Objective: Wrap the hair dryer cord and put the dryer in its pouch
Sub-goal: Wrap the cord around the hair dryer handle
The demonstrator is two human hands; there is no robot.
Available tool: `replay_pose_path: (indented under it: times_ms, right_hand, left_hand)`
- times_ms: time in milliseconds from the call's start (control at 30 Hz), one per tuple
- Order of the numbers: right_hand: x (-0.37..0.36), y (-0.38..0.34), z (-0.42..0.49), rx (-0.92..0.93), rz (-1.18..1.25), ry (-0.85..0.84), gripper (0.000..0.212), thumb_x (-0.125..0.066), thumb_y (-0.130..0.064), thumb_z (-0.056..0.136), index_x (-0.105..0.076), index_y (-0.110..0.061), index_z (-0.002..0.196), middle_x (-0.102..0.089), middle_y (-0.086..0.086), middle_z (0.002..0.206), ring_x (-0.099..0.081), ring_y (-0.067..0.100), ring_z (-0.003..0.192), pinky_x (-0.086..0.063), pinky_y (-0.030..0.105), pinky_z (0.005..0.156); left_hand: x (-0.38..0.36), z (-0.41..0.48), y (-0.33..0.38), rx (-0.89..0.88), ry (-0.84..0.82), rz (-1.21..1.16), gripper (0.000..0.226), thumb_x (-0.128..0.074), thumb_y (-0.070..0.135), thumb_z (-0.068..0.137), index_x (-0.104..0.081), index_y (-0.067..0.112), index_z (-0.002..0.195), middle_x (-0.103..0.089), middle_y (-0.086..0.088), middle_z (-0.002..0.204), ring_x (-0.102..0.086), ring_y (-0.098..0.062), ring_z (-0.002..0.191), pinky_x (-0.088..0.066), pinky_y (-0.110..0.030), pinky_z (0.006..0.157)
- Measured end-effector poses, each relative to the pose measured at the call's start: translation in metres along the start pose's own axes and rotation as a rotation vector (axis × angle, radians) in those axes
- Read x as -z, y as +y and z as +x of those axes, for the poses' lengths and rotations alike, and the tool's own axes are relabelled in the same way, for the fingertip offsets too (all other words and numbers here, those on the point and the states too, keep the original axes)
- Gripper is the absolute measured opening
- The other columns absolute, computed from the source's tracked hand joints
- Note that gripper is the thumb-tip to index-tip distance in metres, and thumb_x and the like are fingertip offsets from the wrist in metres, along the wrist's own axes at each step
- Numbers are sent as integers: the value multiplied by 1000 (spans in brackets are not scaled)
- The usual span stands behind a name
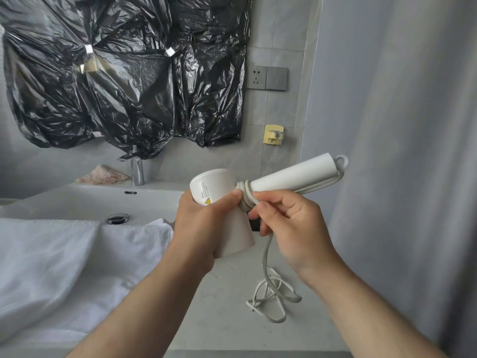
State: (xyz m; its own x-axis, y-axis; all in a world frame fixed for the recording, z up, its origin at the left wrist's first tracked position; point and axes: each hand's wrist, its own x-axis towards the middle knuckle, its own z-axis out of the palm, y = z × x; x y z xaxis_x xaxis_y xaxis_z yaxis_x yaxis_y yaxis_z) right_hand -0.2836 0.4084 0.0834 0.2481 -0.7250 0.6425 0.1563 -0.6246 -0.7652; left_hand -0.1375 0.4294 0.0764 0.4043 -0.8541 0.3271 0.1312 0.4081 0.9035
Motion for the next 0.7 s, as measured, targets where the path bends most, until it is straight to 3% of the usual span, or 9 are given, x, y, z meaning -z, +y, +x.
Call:
replay_pose_path:
  times_ms: [200, 300, 367, 467, 567, 700]
  right_hand:
    - [0, 4, -2, -16, -37, 4, 28, -63, 2, 89, -71, -23, 82, -69, -5, 61, -56, 3, 50, -47, 16, 54]
    - [0, -1, 0, 14, -160, -40, 34, -66, 0, 87, -70, -32, 77, -68, -13, 58, -59, -1, 51, -44, 9, 54]
    - [0, -1, 1, 9, -197, -66, 33, -68, -2, 86, -71, -35, 78, -69, -14, 59, -59, -2, 52, -44, 9, 55]
    - [3, 2, 0, -24, -170, -104, 32, -68, 0, 86, -72, -32, 83, -72, -9, 64, -62, 3, 60, -46, 13, 58]
    - [8, 4, -3, -46, -120, -140, 33, -68, 7, 83, -72, -26, 87, -75, -11, 72, -69, 4, 74, -50, 16, 67]
    - [10, 12, -8, -7, -220, -2, 34, -77, 0, 77, -73, -32, 67, -72, -12, 64, -66, 4, 62, -56, 33, 70]
  left_hand:
    - [-3, -3, -1, 34, 21, -32, 28, -77, 20, 83, -68, 0, 99, -72, -18, 77, -70, -26, 62, -57, -37, 54]
    - [-3, -3, -1, 74, 23, -20, 58, -87, 41, 60, -69, 6, 102, -76, -18, 87, -72, -28, 71, -61, -48, 64]
    - [-2, -3, -2, 82, 16, -4, 66, -89, 46, 52, -70, 7, 101, -76, -17, 88, -73, -28, 73, -61, -50, 69]
    - [2, 1, -3, 97, 10, 26, 60, -88, 44, 54, -71, 9, 99, -77, -15, 87, -72, -27, 72, -60, -45, 66]
    - [6, 4, -4, 108, 29, 54, 75, -92, 46, 45, -68, 12, 108, -77, -13, 92, -74, -27, 75, -60, -40, 60]
    - [6, 1, -7, 154, -20, 12, 69, -95, 36, 50, -69, 9, 107, -77, -16, 93, -73, -26, 72, -60, -40, 60]
